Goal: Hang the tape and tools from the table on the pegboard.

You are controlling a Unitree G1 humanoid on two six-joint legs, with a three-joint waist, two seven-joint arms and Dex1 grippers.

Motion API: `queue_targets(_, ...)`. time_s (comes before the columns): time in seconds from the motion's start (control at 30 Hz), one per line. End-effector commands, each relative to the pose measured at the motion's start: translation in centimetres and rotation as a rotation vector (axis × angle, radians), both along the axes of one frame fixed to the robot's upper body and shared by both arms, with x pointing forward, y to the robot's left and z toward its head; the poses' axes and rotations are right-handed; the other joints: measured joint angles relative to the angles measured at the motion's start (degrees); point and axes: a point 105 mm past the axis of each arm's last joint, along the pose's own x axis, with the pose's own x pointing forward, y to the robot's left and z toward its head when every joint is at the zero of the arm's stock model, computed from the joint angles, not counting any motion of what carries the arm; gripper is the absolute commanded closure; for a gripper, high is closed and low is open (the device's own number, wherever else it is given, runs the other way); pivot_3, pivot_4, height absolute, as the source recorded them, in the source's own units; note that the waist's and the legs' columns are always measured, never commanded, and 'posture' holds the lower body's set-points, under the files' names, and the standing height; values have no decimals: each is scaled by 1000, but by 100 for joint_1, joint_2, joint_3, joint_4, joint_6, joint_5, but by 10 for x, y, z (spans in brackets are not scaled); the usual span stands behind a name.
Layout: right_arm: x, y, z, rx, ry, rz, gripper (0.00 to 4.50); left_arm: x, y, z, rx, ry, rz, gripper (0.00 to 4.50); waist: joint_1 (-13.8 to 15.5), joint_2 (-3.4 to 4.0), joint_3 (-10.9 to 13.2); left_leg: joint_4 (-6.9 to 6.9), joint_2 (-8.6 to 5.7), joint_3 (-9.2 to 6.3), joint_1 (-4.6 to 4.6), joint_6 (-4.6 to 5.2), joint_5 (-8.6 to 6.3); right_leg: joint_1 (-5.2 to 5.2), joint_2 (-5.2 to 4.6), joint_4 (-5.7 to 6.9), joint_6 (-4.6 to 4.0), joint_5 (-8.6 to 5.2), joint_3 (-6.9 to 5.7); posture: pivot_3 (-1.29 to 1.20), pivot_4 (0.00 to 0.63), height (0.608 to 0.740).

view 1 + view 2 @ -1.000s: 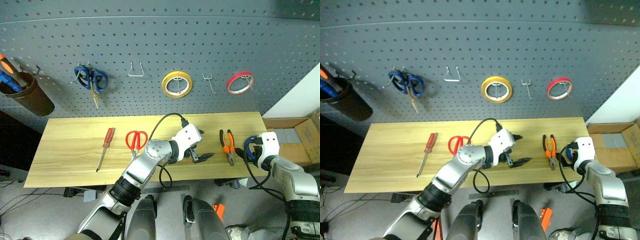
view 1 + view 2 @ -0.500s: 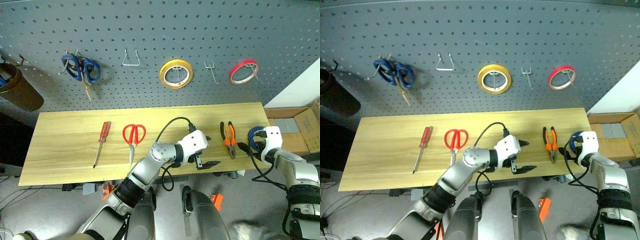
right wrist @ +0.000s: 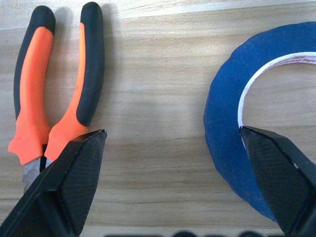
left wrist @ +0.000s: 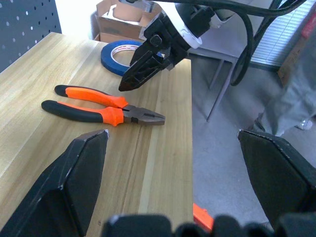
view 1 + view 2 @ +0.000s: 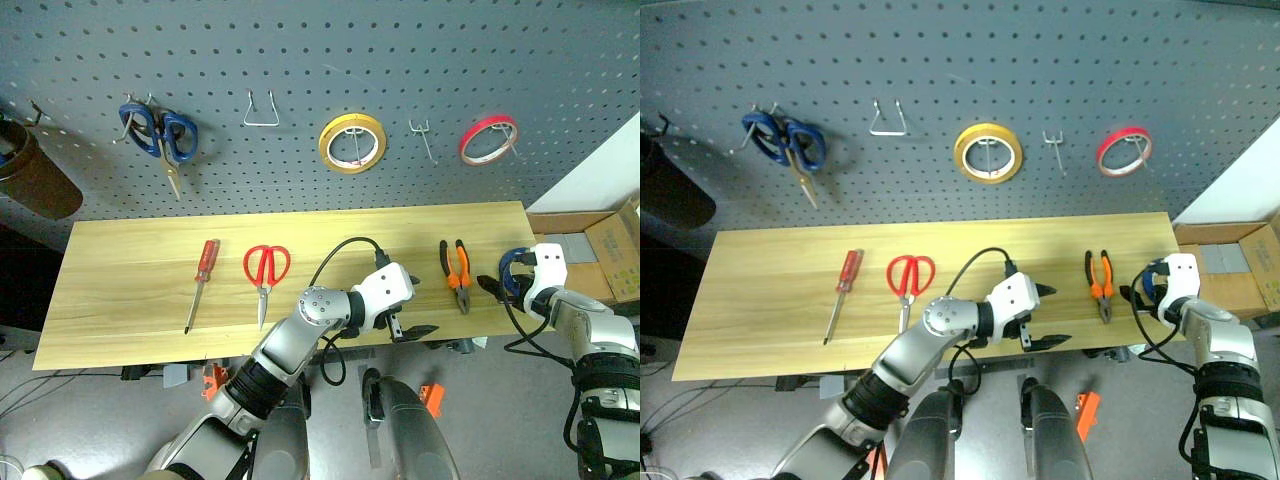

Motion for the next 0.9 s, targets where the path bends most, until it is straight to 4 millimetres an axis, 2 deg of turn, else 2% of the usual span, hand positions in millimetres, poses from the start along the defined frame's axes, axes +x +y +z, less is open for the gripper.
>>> queue_targets(0.03,-13,4,-19,93,104,-27,0,-5,-7,14,-33,-53,-40,20,0,1,1,0,0,0,-2,0,0,-1,0,0,0,0,0,68,466,740)
queue_targets(0.23,-7,-5,-2,-25,43,-21,0,-4,-8,14,-35,-61,-47,20,-9,3,2,-6,0,4,-40,0,0,-37,4,-3,-1,0,-3,50,462,740)
queue_targets(0.37,-6,-10,2,-55,29,-20,0,-4,-9,15,-36,-75,-50,20,-11,12,7,-4,-5,12,-43,0,0,-43,4,-1,0,0,0,50,459,740)
queue_targets(0.47,-6,-12,-1,-52,36,-25,0,-4,-10,16,-39,-77,-52,20,-11,14,9,-4,-6,17,-44,0,0,-44,4,-1,0,0,0,53,455,740)
queue_targets(0.67,-11,-20,-19,-8,86,-80,0,-7,-8,16,-36,-80,-58,20,-10,14,9,-3,-6,20,-46,0,0,-45,4,-3,1,0,-1,68,455,740)
queue_targets(0.9,-10,-26,-11,28,72,-116,0,-7,-7,14,-31,-81,-60,20,1,14,9,-3,-9,20,-49,0,0,-44,4,-5,1,0,-3,56,449,740)
